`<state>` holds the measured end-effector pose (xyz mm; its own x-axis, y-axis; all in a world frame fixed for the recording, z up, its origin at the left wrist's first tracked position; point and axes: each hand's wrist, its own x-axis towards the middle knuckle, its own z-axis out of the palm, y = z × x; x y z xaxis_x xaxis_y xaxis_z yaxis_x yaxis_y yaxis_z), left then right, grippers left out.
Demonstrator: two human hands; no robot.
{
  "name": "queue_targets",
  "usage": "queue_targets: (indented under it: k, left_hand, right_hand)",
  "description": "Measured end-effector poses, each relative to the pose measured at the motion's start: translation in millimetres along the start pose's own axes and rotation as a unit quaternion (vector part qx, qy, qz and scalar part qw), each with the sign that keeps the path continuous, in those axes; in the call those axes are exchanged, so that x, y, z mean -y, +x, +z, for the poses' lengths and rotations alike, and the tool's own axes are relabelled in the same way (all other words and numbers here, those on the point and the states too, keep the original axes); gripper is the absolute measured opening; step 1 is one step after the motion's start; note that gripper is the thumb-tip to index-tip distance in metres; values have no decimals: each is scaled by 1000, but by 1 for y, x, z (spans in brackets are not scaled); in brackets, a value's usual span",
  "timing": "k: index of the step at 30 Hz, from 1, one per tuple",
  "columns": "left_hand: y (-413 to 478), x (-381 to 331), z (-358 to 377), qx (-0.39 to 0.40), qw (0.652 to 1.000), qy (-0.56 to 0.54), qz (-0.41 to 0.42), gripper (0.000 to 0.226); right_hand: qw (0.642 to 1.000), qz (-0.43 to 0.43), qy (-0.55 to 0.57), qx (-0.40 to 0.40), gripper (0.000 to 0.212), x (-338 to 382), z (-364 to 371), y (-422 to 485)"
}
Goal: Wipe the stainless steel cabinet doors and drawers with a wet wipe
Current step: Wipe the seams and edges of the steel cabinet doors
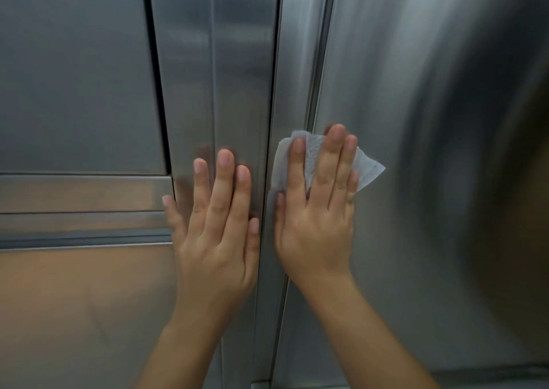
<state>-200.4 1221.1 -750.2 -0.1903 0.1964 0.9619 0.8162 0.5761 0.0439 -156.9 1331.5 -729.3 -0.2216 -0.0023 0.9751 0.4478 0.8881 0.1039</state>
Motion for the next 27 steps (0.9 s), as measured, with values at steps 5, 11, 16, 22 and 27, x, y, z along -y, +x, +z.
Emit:
queue_targets:
  k: [5, 11, 16, 22, 27]
  left_hand:
    - [-28, -2, 4, 14, 1000, -1, -6, 50]
    - [-65, 4, 9, 39, 999, -9, 10, 53]
    - [-99, 10, 19, 45, 998, -6, 37, 59]
    - [-147, 14, 29, 61, 997, -16, 49, 65]
    - [-153, 15, 27, 71, 996, -11, 48, 66]
  right_hand:
    - [1000, -9, 3, 23, 54, 4, 5, -39]
    - [998, -17, 12, 56, 58, 6, 14, -92]
    - [996, -31, 17, 77, 69, 8, 18, -138]
    - [993, 22, 24, 109, 67, 21, 14, -151]
    - [995, 21, 22, 90, 57, 21, 14, -138]
